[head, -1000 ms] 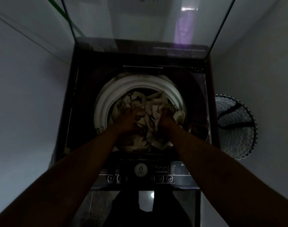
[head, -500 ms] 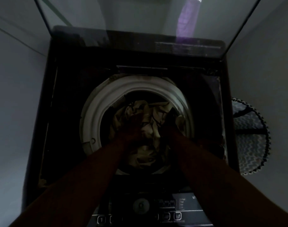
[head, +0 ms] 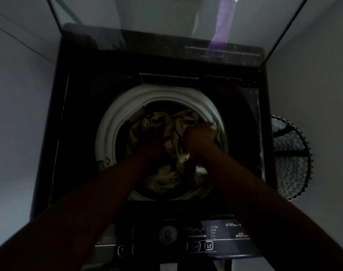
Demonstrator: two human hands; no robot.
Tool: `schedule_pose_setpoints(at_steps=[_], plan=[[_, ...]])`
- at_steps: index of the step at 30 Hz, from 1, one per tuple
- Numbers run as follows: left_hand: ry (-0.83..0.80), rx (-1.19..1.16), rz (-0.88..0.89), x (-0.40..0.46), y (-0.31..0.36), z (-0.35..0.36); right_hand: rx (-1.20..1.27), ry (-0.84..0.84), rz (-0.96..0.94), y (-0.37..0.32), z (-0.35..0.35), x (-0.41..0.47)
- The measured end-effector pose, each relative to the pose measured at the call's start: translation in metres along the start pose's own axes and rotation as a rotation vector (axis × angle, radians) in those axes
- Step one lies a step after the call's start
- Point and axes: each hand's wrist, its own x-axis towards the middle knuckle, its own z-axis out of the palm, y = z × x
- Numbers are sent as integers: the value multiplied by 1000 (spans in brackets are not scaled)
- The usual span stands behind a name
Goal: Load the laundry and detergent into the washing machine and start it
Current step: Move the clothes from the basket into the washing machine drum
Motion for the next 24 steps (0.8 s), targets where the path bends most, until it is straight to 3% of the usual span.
schedule_pose_setpoints(at_steps=[3, 4, 7, 10, 12, 15, 18, 21, 24], plan=[[-64, -270, 58, -16, -3, -9, 75, -27, -29, 7, -12, -14], [-52, -272, 73, -20, -2, -12, 29, -128, -58, 8, -12, -16], [10, -17, 54, -29, -1, -18, -42, -309, -33, 13, -5, -23], [220, 207, 61, -52, 3, -16, 160, -268, -62, 14, 6, -22], [314, 156, 198, -63, 5, -14, 377, -221, -39, 7, 3, -24], [67, 21, 274, -63, -1, -3, 489, -324, 34, 5, -7, -25], [-168, 304, 196, -45, -15, 13, 515, -514, 31, 9, -3, -24], [-266, 507, 120, -26, -25, 23, 504, -478, 34, 5, 17, -15], [-222, 622, 116, -15, -38, 26, 342, -467, 19, -2, 33, -4]])
